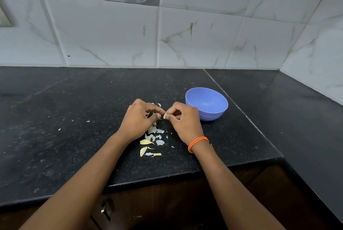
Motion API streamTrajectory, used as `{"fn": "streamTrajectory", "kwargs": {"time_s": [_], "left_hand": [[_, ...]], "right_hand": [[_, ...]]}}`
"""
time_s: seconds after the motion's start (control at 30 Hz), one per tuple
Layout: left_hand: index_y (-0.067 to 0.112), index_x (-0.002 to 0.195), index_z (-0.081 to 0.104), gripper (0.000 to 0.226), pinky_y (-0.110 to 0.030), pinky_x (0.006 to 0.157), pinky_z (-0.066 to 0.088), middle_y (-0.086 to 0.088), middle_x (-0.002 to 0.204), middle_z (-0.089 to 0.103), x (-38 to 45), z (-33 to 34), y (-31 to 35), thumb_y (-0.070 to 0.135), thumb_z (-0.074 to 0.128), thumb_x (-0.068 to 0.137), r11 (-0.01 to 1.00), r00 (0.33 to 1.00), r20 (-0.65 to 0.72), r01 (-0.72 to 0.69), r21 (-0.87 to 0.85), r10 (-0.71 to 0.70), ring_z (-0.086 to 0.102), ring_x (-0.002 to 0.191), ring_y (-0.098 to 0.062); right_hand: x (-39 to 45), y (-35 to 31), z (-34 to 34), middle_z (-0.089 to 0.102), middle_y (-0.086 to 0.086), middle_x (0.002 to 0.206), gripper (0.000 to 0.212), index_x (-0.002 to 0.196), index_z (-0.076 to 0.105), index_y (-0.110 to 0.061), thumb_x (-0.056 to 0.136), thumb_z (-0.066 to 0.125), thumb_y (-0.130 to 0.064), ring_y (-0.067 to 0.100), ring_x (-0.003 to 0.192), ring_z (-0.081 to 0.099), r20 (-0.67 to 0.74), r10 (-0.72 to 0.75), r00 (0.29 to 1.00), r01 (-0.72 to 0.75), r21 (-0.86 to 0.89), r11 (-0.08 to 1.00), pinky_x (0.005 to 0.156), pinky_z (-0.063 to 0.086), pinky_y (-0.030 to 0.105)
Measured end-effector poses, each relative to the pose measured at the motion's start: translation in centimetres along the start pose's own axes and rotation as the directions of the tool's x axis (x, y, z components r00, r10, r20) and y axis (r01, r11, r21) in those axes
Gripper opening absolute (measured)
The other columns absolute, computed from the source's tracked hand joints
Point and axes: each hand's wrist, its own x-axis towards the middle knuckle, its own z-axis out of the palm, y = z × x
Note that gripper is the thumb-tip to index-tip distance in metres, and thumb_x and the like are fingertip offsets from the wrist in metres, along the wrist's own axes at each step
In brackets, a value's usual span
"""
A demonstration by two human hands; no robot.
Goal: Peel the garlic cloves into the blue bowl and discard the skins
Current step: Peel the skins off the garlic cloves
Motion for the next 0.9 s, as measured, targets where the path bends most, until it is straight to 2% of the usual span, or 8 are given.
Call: {"fn": "streamTrajectory", "kwargs": {"time_s": [0.07, 0.1, 0.17, 0.23, 0.47, 0.57, 0.7, 0.9], "left_hand": [[0.035, 0.1, 0.086, 0.017, -0.009, 0.078, 0.041, 0.015, 0.09, 0.076, -0.1, 0.1, 0.0, 0.02, 0.083, 0.093, 0.999, 1.0, 0.011, 0.008, -0.036, -0.007, 0.056, 0.095, -0.002], [0.038, 0.099, 0.086, 0.015, -0.018, 0.083, 0.044, 0.016, 0.09, 0.075, -0.1, 0.2, -0.1, 0.025, 0.085, 0.092, 0.999, 1.0, -0.002, 0.025, -0.045, -0.025, 0.056, 0.098, -0.003], [0.04, 0.094, 0.085, 0.01, -0.029, 0.082, 0.046, 0.019, 0.086, 0.075, 0.0, 0.1, -0.2, 0.032, 0.087, 0.089, 0.997, 0.998, -0.039, 0.047, -0.062, -0.05, 0.057, 0.103, -0.005], [0.041, 0.091, 0.086, 0.008, -0.031, 0.081, 0.048, 0.022, 0.086, 0.076, 0.1, -0.1, -0.4, 0.034, 0.087, 0.089, 0.995, 0.996, -0.076, 0.036, -0.089, -0.043, 0.059, 0.101, -0.006], [0.023, 0.095, 0.087, 0.007, -0.025, 0.084, 0.053, 0.013, 0.094, 0.082, 0.1, -0.2, 0.0, 0.018, 0.087, 0.09, 0.953, 0.995, -0.074, 0.038, -0.299, -0.063, 0.075, 0.09, -0.009], [0.019, 0.097, 0.087, 0.006, -0.035, 0.087, 0.061, 0.007, 0.096, 0.083, 0.0, -0.2, 0.0, 0.017, 0.086, 0.091, 0.939, 0.995, -0.06, 0.051, -0.341, -0.076, 0.078, 0.092, -0.015], [0.017, 0.098, 0.087, 0.007, -0.044, 0.09, 0.064, 0.003, 0.097, 0.084, 0.1, -0.1, -0.1, 0.015, 0.086, 0.091, 0.926, 0.996, -0.044, 0.058, -0.373, -0.08, 0.08, 0.094, -0.018], [0.006, 0.098, 0.085, 0.007, -0.023, 0.078, 0.06, -0.004, 0.094, 0.083, -0.1, 0.1, 0.5, 0.009, 0.082, 0.093, 0.885, 0.998, -0.031, 0.035, -0.465, -0.056, 0.081, 0.09, -0.02]], "right_hand": [[-0.2, -0.3, 0.2, 0.077, -0.003, 0.086, 0.009, 0.087, 0.076, -0.01, 0.088, 0.083, -0.005, 0.009, 0.084, 0.076, -0.102, 0.069, 0.992, -0.047, 0.208, 0.977, 0.079, 0.064, 0.027], [-0.3, -0.4, 0.4, 0.078, -0.001, 0.087, 0.008, 0.088, 0.077, -0.008, 0.088, 0.082, -0.002, 0.011, 0.086, 0.077, -0.118, 0.09, 0.989, -0.054, 0.283, 0.958, 0.081, 0.064, 0.029], [-0.5, -0.4, 0.6, 0.079, 0.003, 0.091, 0.008, 0.09, 0.078, -0.005, 0.087, 0.082, 0.002, 0.016, 0.09, 0.078, -0.117, 0.103, 0.988, -0.051, 0.383, 0.922, 0.083, 0.064, 0.03], [-0.7, -0.5, 0.7, 0.079, 0.004, 0.093, 0.009, 0.09, 0.078, -0.004, 0.086, 0.083, 0.003, 0.018, 0.091, 0.078, -0.122, 0.1, 0.988, -0.039, 0.421, 0.906, 0.083, 0.064, 0.03], [-1.1, -0.7, 0.8, 0.077, -0.004, 0.088, 0.015, 0.095, 0.077, -0.014, 0.085, 0.088, -0.009, 0.012, 0.084, 0.075, -0.166, 0.066, 0.984, -0.002, 0.361, 0.933, 0.077, 0.062, 0.025], [-1.0, -0.8, 1.0, 0.077, -0.005, 0.089, 0.021, 0.103, 0.079, -0.014, 0.085, 0.089, -0.01, 0.012, 0.082, 0.073, -0.162, 0.049, 0.986, 0.01, 0.346, 0.938, 0.075, 0.06, 0.021], [-1.0, -0.5, 1.1, 0.078, -0.008, 0.09, 0.014, 0.097, 0.083, -0.015, 0.086, 0.087, -0.007, 0.014, 0.084, 0.074, -0.158, 0.023, 0.987, 0.028, 0.315, 0.949, 0.076, 0.062, 0.024], [-1.1, -0.3, 1.2, 0.076, -0.005, 0.083, 0.01, 0.087, 0.081, -0.012, 0.083, 0.09, -0.009, 0.017, 0.078, 0.072, -0.184, 0.007, 0.983, 0.045, 0.275, 0.96, 0.07, 0.062, 0.03]]}}
